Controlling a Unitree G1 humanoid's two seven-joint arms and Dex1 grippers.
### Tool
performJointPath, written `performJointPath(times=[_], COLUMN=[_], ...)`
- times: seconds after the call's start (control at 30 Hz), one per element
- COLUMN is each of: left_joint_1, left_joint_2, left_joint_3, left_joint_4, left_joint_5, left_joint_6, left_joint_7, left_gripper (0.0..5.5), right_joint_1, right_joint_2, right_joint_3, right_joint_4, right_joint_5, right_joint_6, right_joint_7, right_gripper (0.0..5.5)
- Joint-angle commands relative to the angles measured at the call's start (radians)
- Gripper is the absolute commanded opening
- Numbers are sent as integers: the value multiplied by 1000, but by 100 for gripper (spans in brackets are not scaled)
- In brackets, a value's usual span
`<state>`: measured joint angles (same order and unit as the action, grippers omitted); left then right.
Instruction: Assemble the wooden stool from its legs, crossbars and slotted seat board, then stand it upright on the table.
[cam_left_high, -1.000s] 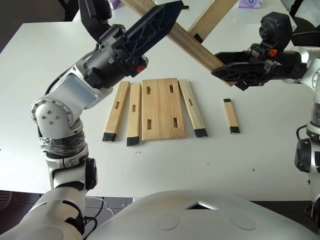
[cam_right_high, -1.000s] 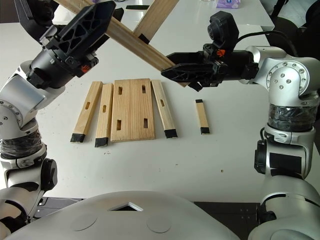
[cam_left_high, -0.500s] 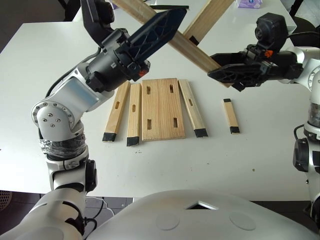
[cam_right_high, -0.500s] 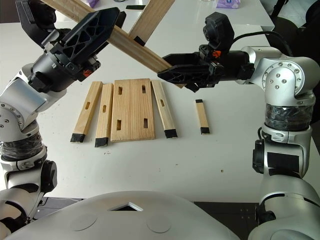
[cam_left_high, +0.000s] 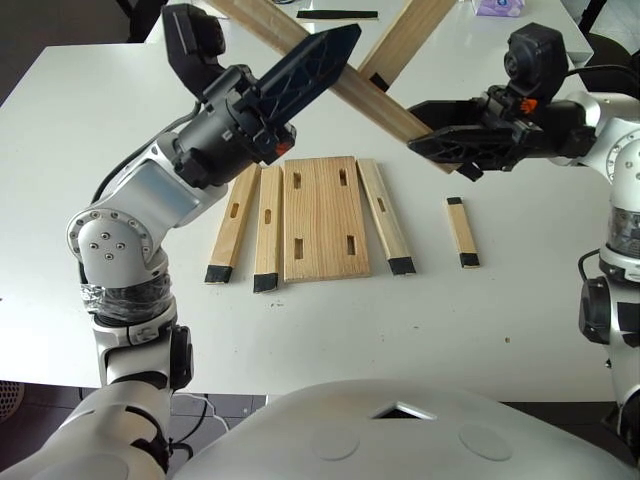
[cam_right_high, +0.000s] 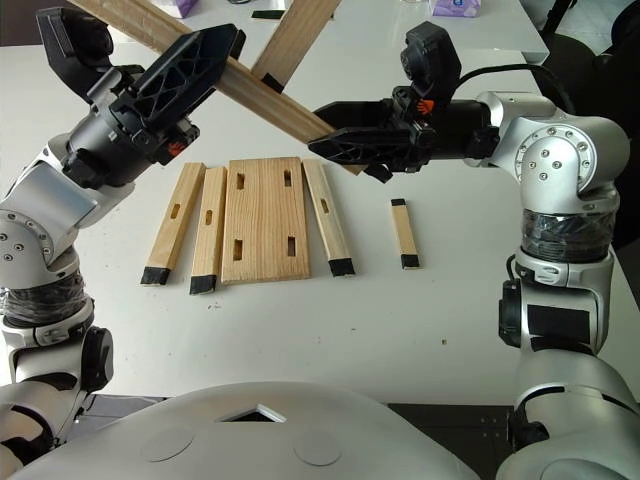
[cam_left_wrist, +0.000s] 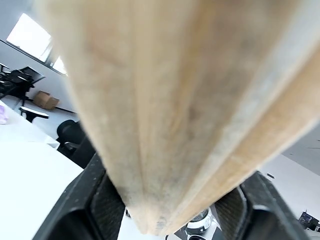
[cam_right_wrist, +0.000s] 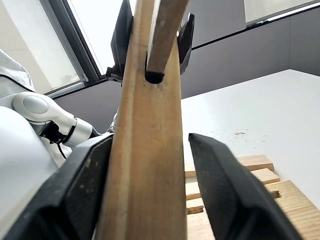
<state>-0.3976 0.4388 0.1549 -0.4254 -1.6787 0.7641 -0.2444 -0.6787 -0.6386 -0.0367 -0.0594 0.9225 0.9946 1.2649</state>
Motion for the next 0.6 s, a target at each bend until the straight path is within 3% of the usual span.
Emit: performJointPath(times=[0.03, 0.17, 0.43, 0.6], left_joint_1=[11, 6, -15, 81], left_joint_2=[-1, 9, 61, 242], left_joint_3=[20, 36, 72, 79], left_joint_4=[1, 22, 70, 33], left_joint_5=[58, 114, 189, 450], left_joint_6=[-27, -40, -27, -68], left_joint_7=[-31, -63, -167, -398], left_gripper=[214, 206, 206, 206], right_joint_1=[9, 43, 87, 116], right_joint_2=[-15, -29, -60, -13], right_joint_3=[9, 3, -22, -78], right_joint_4=[10, 8, 50, 94], right_joint_5=[-35, -77, -137, -172], right_joint_6=[-39, -72, -124, -184], right_joint_7=[10, -12, -36, -142], right_gripper=[321, 384, 387, 387])
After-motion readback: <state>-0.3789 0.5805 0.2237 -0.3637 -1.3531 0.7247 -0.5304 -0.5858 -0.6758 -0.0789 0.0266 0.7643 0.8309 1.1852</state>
